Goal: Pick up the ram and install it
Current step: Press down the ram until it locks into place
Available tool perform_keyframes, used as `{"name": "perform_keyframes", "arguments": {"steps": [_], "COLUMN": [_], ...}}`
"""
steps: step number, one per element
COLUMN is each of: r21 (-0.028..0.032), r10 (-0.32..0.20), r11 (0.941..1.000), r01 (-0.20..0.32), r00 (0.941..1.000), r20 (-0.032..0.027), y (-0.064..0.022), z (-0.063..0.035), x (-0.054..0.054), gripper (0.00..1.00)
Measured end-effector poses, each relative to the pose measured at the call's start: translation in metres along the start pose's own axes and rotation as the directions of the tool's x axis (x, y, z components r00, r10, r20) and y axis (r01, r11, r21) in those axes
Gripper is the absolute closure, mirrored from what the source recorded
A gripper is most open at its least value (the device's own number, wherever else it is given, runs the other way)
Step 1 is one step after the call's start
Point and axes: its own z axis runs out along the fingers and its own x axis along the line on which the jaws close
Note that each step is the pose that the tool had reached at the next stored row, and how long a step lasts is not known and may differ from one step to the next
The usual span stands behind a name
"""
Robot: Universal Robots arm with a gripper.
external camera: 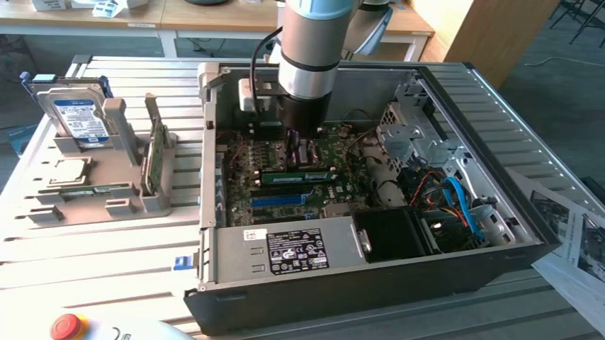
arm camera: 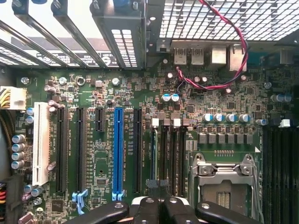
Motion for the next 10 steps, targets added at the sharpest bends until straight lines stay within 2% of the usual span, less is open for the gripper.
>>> {"name": "perform_keyframes", "arguments": {"steps": [10], "r21": [0.0000], "r10": [0.000], "r11": [1.0000], "r01": [0.000], "r00": [1.0000], "r20": [0.0001], "y": [-0.0001], "z": [0.0035], "x": [0.0000], "gripper": [0.89]}}
